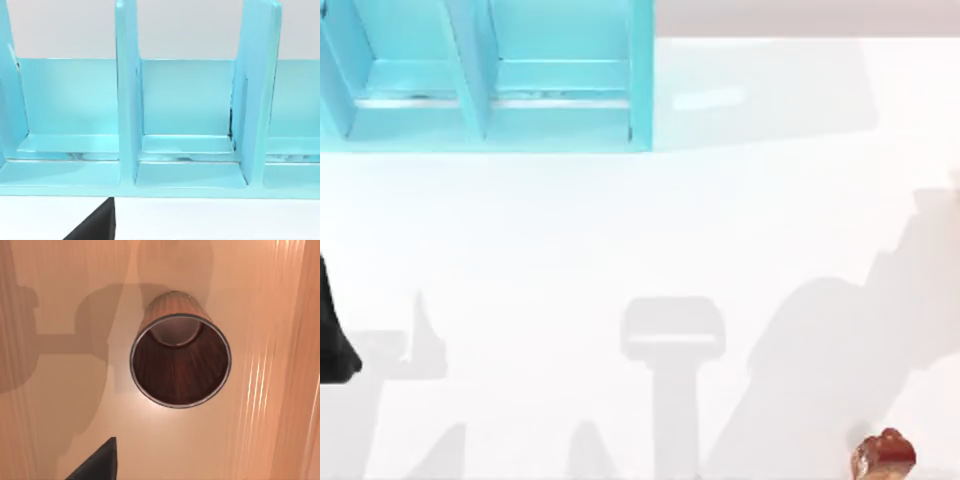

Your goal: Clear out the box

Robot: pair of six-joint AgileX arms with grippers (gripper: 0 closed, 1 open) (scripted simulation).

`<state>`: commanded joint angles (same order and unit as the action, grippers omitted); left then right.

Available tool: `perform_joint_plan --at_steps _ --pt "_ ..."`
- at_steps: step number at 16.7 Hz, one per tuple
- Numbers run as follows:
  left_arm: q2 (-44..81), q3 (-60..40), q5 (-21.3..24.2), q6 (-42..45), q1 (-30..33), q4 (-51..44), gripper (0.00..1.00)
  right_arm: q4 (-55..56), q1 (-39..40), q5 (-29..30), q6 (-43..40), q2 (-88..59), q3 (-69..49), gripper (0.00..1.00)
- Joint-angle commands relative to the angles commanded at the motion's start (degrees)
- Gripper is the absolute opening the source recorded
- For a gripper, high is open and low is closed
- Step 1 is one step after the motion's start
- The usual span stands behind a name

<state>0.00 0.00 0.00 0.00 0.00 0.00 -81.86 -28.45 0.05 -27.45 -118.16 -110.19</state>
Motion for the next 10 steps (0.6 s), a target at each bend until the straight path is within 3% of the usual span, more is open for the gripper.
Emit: perform_joint_plan --at_steps 5,10 --pt "0.0 0.0 0.0 0.0 0.0 0.0 1.00 1.0 0.8 0.0 0.7 -0.3 0.5 1.00" --pt "0.0 0.0 0.0 0.0 0.0 0.0 1.00 10.5 3.6 0.1 3.6 -4.1 6.2 1.00"
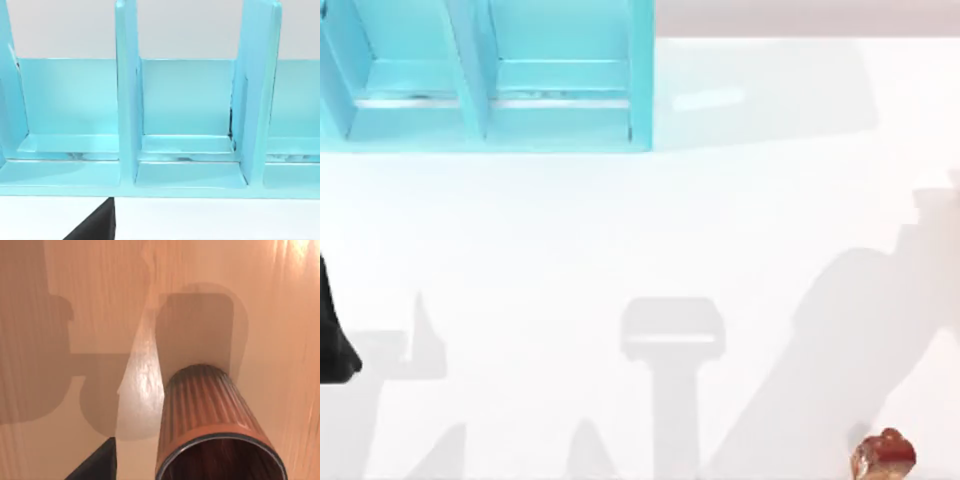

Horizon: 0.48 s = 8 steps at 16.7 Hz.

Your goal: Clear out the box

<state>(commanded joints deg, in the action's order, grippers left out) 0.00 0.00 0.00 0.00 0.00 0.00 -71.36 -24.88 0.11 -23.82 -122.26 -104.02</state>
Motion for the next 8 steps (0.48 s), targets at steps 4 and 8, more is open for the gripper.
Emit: perform_joint_plan --at_steps 4,8 --pt "0.0 0.0 0.0 0.0 0.0 0.0 1.00 8.1 -0.5 -0.1 -0.5 0.0 8.2 1.00" --pt "0.0 0.0 0.0 0.0 0.0 0.0 1.00 11.1 -3.1 0.0 -3.2 1.9 13.2 1.00"
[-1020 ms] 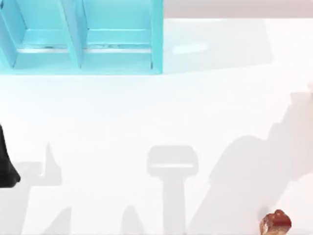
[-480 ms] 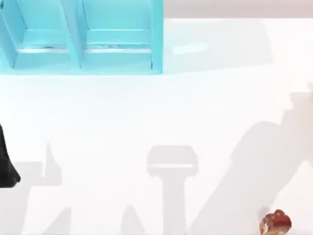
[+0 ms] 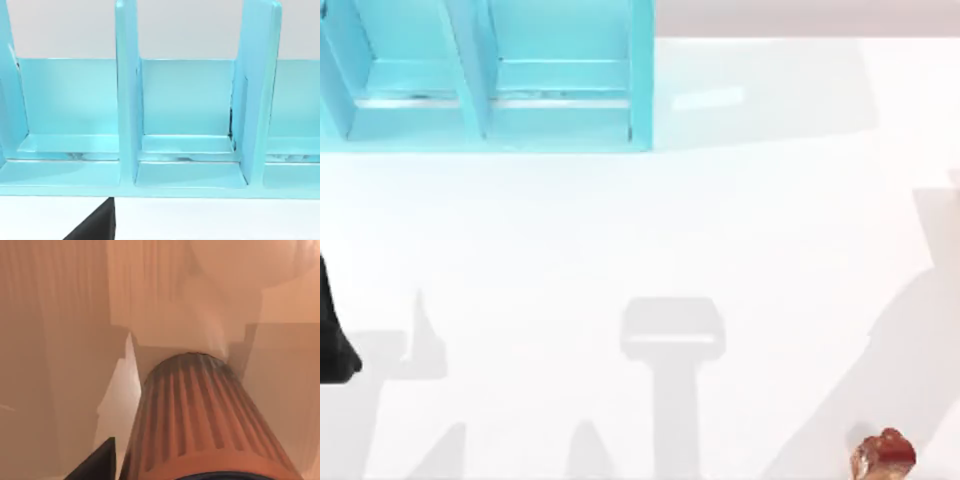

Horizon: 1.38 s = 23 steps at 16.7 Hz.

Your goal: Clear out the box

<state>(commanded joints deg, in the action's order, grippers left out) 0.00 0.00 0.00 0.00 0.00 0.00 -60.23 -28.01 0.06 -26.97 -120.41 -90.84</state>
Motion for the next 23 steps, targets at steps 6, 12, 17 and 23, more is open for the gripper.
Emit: perform_joint_plan --at_steps 6,12,17,23 --pt "0.0 0.0 0.0 0.0 0.0 0.0 1.00 0.1 -0.2 0.0 -0.3 0.1 0.2 0.85" --pt "0.0 0.0 0.0 0.0 0.0 0.0 1.00 0.1 -0.2 0.0 -0.3 0.1 0.2 0.40" --pt "0.0 0.0 0.0 0.0 0.0 0.0 1.00 0.1 -0.2 0.0 -0.3 0.1 0.2 0.02" --pt "0.0 0.0 0.0 0.0 0.0 0.0 1.00 0.1 -0.2 0.0 -0.3 0.1 0.2 0.00"
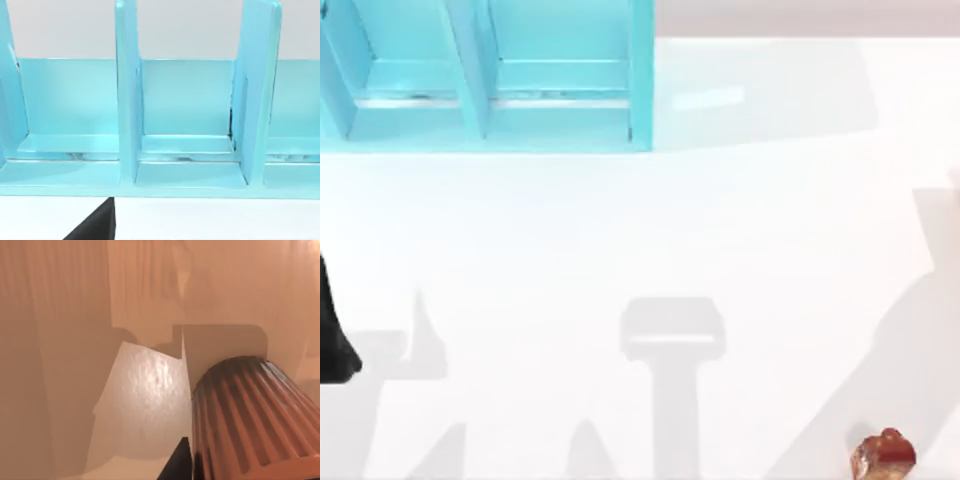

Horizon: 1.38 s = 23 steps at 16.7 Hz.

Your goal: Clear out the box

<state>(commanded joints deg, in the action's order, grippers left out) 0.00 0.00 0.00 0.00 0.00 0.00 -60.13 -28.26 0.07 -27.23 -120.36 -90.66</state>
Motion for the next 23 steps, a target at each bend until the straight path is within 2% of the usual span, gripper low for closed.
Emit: perform_joint_plan --at_steps 4,8,16,23 --pt "0.0 0.0 0.0 0.0 0.0 0.0 1.00 0.0 0.1 0.0 0.1 -0.1 0.0 0.00" --pt "0.0 0.0 0.0 0.0 0.0 0.0 1.00 -1.4 3.6 -0.1 1.8 -0.8 -3.2 0.00" --pt "0.0 0.0 0.0 0.0 0.0 0.0 1.00 -8.8 9.0 0.5 5.0 -1.1 -10.9 0.00" --pt "0.0 0.0 0.0 0.0 0.0 0.0 1.00 -16.4 9.3 1.2 5.8 0.1 -16.9 0.00"
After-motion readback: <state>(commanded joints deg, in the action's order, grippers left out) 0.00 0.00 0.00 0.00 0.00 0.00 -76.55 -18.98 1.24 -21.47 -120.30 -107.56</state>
